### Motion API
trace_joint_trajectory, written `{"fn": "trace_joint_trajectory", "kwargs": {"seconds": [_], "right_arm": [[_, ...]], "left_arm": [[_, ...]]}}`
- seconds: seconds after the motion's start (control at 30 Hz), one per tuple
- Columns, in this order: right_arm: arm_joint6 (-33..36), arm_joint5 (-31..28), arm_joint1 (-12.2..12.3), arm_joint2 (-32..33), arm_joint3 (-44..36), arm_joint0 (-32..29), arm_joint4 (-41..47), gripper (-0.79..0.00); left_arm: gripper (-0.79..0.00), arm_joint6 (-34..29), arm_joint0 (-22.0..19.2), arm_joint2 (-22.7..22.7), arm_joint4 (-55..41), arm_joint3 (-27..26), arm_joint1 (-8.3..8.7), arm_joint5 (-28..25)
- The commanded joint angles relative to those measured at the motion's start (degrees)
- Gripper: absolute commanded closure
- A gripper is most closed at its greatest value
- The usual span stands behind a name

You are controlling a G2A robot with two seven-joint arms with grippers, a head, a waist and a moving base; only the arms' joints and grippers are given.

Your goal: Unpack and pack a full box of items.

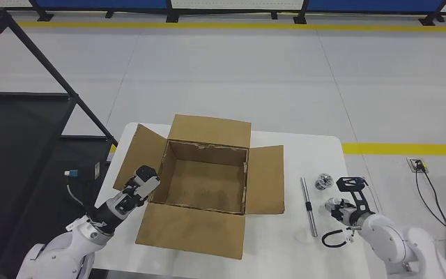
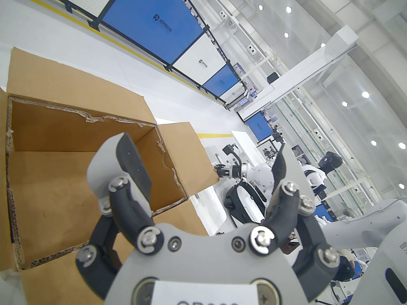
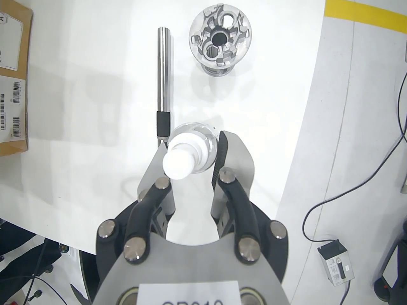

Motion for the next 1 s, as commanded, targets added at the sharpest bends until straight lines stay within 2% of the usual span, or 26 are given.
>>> {"fn": "trace_joint_trajectory", "kwargs": {"seconds": [0.0,0.2,0.33,0.57,0.77,0.87,0.97], "right_arm": [[0.02,-0.20,0.05,0.52,-0.73,-0.03,0.13,0.000],[0.43,-1.30,0.31,3.12,-4.68,-0.23,0.79,0.000],[1.29,0.60,0.49,5.32,-9.48,0.48,0.15,0.000],[3.70,4.06,0.33,4.33,-17.34,6.63,2.23,0.000],[6.76,5.29,-0.35,-3.93,-19.75,16.07,4.85,0.000],[9.14,4.37,-1.09,-10.96,-17.85,22.53,7.00,0.000],[8.47,6.45,-2.44,-19.52,-15.81,29.01,6.31,0.000]], "left_arm": [[-0.785,0.00,0.00,0.00,0.00,0.00,0.00,0.00],[-0.785,0.00,0.00,0.00,0.00,0.00,0.00,0.00],[-0.785,0.00,0.00,0.00,0.00,0.00,0.00,0.00],[-0.785,3.06,1.01,-2.85,0.99,-0.28,0.00,0.74],[-0.785,6.09,4.31,-8.74,-0.35,-0.35,0.01,0.04],[-0.785,7.52,6.40,-11.27,-1.50,-0.14,-0.08,-0.67],[-0.785,9.00,8.56,-13.03,-2.75,-0.13,-0.26,-1.86]]}}
